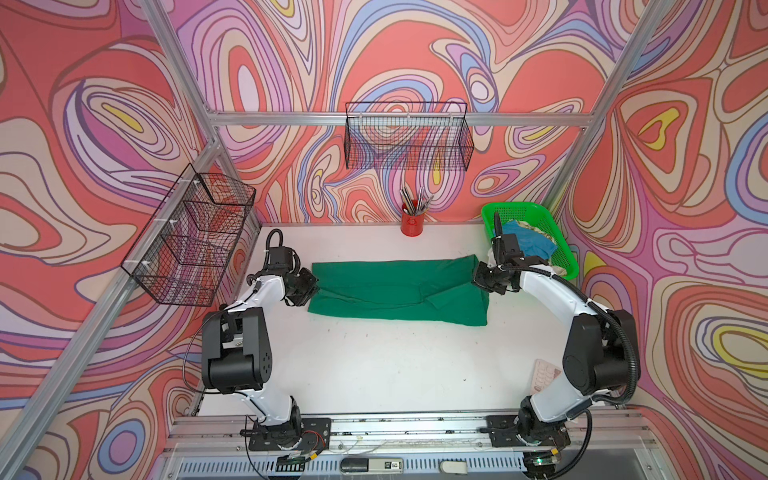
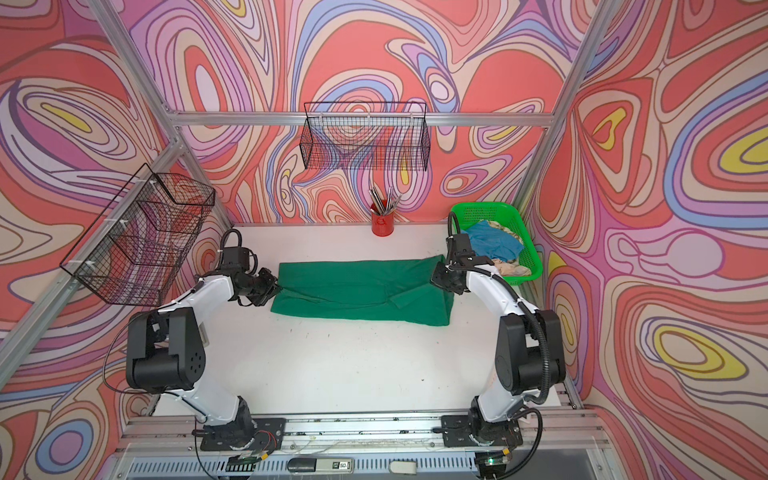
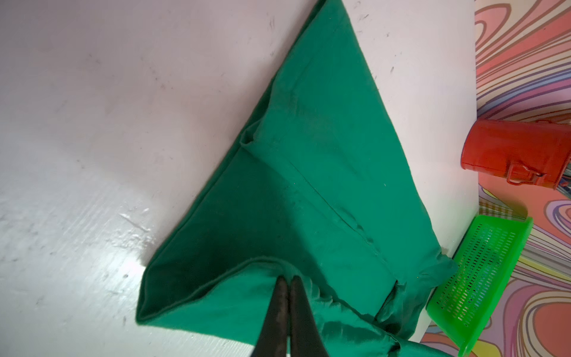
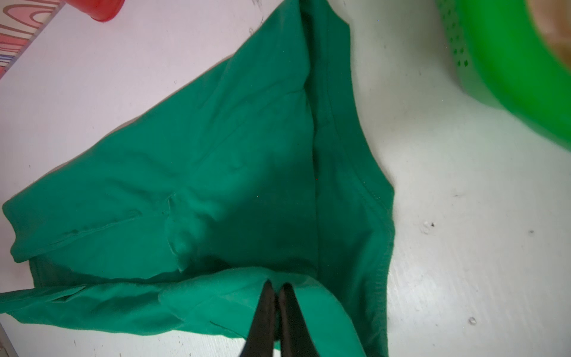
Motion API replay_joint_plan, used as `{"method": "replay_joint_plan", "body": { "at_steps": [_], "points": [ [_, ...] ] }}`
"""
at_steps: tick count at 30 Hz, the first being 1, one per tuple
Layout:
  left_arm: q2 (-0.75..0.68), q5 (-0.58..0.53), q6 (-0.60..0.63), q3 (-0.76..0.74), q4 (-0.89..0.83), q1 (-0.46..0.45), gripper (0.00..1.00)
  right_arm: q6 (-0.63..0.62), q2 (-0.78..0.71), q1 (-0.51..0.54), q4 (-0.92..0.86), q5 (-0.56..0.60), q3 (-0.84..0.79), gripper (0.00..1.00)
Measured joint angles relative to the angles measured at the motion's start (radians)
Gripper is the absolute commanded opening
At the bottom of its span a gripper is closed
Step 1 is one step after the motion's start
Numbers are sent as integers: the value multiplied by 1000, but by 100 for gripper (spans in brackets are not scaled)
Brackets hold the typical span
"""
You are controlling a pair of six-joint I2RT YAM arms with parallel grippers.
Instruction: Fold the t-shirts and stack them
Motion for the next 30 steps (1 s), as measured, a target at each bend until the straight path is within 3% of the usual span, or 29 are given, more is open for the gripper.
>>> {"method": "replay_joint_plan", "body": {
  "at_steps": [19,30],
  "points": [
    [-88,6,-37,-66,57,21,0,-44,51,-52,-19,-31,48,0],
    [-49,15,-37,-58,85,37,0,-44,66,-54,4,-50,51,0]
  ]
}}
